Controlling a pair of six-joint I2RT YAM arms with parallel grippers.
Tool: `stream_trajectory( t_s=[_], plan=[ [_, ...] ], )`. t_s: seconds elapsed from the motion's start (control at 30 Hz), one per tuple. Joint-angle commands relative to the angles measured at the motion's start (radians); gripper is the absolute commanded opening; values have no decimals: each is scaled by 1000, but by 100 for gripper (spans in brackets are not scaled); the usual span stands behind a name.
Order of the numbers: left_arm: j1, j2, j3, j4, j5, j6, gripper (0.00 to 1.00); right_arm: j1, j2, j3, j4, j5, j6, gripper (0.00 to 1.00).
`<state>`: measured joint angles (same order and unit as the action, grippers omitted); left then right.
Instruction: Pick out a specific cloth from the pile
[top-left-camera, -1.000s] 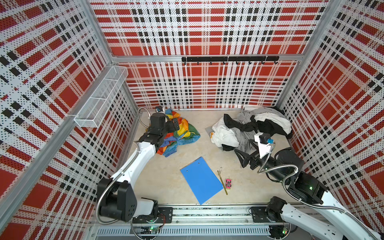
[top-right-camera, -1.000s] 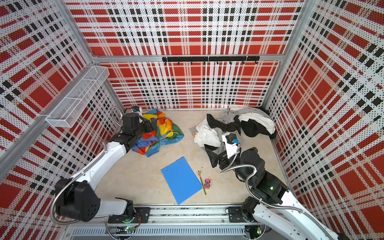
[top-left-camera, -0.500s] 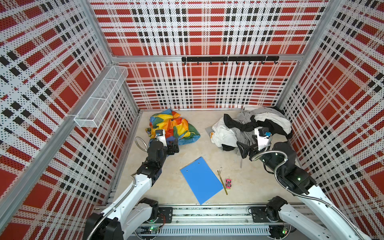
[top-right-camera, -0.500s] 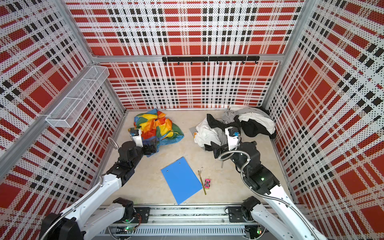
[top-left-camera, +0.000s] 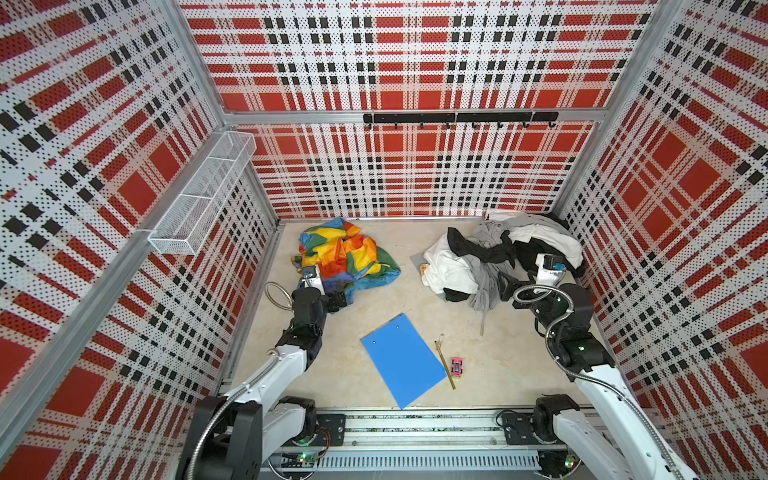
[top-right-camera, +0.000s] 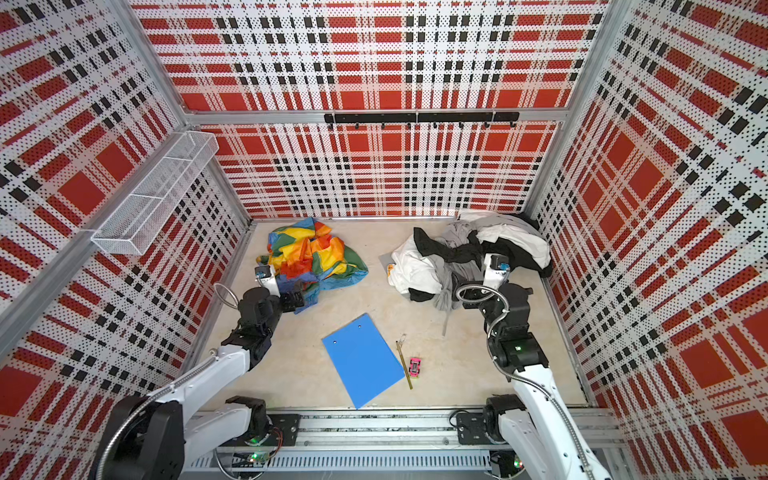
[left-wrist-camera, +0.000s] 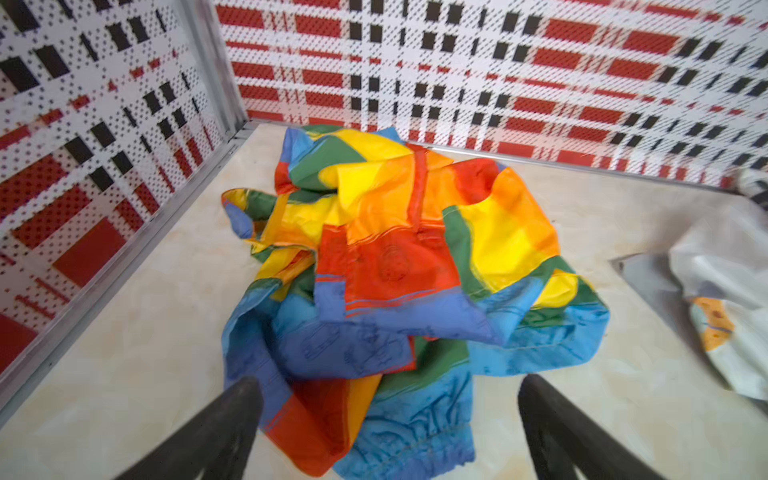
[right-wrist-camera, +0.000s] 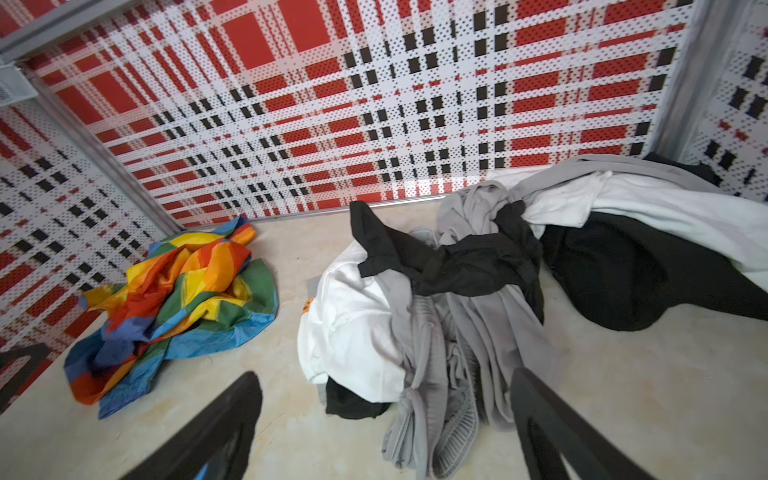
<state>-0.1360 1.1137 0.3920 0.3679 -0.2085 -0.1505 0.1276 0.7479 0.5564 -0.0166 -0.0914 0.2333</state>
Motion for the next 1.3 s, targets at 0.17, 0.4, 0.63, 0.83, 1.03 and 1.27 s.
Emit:
stream_trajectory(
  t_s=[0.17,0.4,0.63,0.83,1.03,1.27],
  plan=[
    [45,128,-39,291,28,72,99,-40,33,-90,138,114,7,100],
    [50,270,-57,503,48,122,99,-55,99,-86,137,176,-12,100],
    [88,366,-83,666,88,182,99,-141,167,-69,160,95,-12,100],
    [115,441,-125,809,140,167,99,-144,212,-82,232,195,-78,100],
    [135,458,-85,779,166,150,99,-146,305,-134,390,300,-105,100],
    [136,459,-85,778,166,143,99,-146,381,-254,710,328,-169,100]
  ],
)
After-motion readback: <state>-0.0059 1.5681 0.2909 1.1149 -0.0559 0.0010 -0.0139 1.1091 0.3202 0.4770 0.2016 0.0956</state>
